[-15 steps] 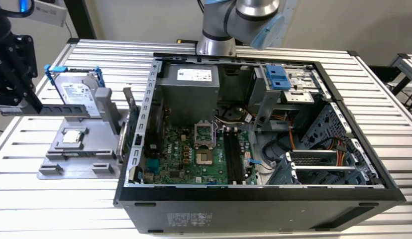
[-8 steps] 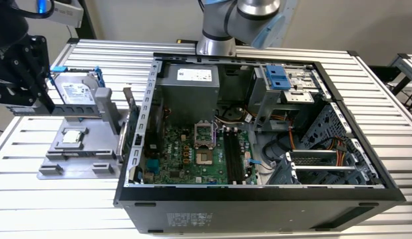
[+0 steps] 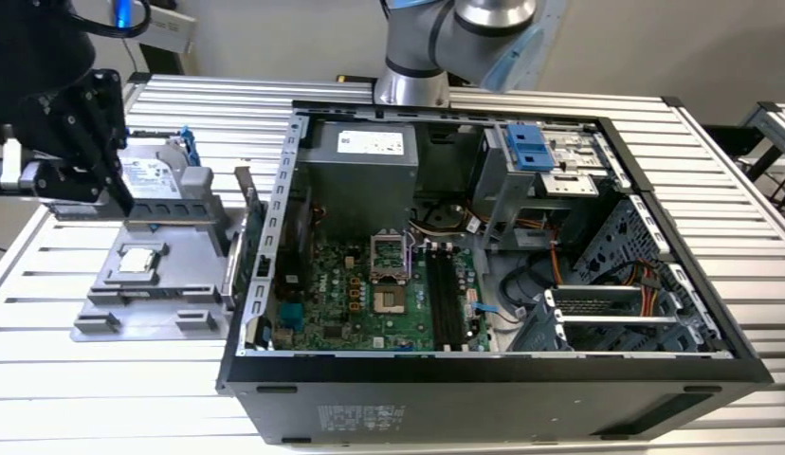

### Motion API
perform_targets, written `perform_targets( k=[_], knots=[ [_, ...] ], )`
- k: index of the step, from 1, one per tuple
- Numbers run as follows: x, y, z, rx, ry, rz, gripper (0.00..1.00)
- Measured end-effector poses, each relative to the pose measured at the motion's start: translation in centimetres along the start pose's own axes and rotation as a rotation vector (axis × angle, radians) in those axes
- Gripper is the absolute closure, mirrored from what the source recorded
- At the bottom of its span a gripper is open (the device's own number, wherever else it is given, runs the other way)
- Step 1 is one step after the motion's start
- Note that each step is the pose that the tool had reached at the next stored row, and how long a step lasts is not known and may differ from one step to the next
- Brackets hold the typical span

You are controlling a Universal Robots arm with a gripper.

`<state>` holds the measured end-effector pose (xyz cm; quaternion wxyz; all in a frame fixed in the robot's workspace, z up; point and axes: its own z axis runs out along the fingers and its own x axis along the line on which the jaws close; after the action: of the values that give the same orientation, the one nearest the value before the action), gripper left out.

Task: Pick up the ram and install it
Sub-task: 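Pick up the ram and move it above insertion slot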

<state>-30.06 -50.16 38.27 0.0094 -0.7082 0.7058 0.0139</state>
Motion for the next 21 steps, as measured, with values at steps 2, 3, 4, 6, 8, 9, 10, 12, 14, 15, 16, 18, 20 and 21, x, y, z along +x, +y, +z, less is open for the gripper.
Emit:
perform_targets(
  k=[2, 3, 4, 6, 8, 9, 10, 12, 14, 15, 16, 18, 20, 21],
  knots=[
    [0.00, -0.68, 0.00, -0.0002, -0.0001, 0.000, 1.00],
    [0.00, -1.00, 0.00, -0.0002, -0.0001, 0.000, 1.00],
    [0.01, -1.31, 0.00, -0.0002, 0.0000, 0.000, 1.00],
    [0.01, -2.00, -0.01, -0.0003, 0.0000, 0.000, 1.00],
    [0.01, -2.70, -0.02, -0.0004, 0.0000, -0.001, 1.00],
    [0.01, -3.02, -0.02, -0.0004, 0.0000, -0.001, 1.00],
    [0.01, -3.35, -0.02, -0.0003, -0.0001, -0.001, 1.00],
    [0.02, -4.02, -0.03, -0.0005, 0.0000, -0.001, 1.00],
    [0.01, -4.72, -0.03, -0.0005, 0.0000, -0.001, 1.00],
    [0.02, -5.04, -0.03, -0.0005, 0.0000, -0.001, 1.00],
    [0.02, -5.35, -0.03, -0.0004, 0.0000, -0.001, 1.00],
    [0.02, -5.97, -0.04, -0.0005, 0.0000, -0.001, 1.00],
    [0.02, -6.59, -0.04, -0.0005, 0.0000, -0.001, 1.00],
    [0.02, -6.83, -0.04, -0.0005, 0.0000, -0.001, 1.00]
  ],
)
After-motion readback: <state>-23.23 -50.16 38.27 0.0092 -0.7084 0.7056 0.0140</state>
